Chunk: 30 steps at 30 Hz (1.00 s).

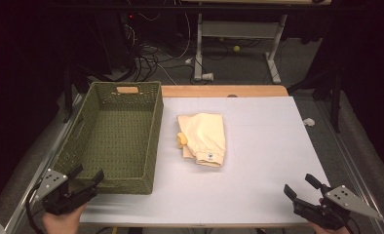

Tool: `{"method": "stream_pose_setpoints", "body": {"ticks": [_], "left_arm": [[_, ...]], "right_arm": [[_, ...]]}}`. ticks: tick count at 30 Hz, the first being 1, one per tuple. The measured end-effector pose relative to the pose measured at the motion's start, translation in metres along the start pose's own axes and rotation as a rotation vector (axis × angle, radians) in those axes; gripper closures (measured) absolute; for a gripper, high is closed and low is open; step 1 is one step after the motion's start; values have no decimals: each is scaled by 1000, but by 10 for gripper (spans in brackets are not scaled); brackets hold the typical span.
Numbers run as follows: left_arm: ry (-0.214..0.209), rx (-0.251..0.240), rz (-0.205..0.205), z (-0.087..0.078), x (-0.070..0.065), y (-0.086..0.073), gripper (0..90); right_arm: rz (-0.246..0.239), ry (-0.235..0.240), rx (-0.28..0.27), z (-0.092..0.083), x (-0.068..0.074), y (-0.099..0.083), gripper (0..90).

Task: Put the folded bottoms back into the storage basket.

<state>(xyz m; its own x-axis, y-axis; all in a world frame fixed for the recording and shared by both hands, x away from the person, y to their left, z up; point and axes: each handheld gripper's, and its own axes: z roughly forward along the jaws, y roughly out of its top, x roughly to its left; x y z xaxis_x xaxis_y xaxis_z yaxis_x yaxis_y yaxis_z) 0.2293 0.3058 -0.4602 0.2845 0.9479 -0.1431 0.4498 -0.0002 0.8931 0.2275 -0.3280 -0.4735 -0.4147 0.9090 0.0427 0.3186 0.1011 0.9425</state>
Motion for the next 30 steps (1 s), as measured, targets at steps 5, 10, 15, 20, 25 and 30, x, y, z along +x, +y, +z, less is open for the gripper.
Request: {"method": "stream_pose_setpoints", "body": {"ticks": [5,10,15,20,25,30], "left_arm": [[-2,-2,-5,-1,0,0,228],[-7,-3,-6,-1,1,0,228],[-10,-3,-8,0,1,1,228],[-11,-8,-5,1,-1,2,228],[-14,-11,-3,-1,-1,3,228],[-25,-20,-6,-1,0,5,228]], "right_arm": [[3,0,-6,-2,0,0,198],[-7,3,-3,-2,1,0,198],[-3,8,2,0,0,0,199],[-3,8,4,0,0,0,200],[-2,9,3,-1,0,0,201],[-4,11,4,-1,0,0,202]]}}
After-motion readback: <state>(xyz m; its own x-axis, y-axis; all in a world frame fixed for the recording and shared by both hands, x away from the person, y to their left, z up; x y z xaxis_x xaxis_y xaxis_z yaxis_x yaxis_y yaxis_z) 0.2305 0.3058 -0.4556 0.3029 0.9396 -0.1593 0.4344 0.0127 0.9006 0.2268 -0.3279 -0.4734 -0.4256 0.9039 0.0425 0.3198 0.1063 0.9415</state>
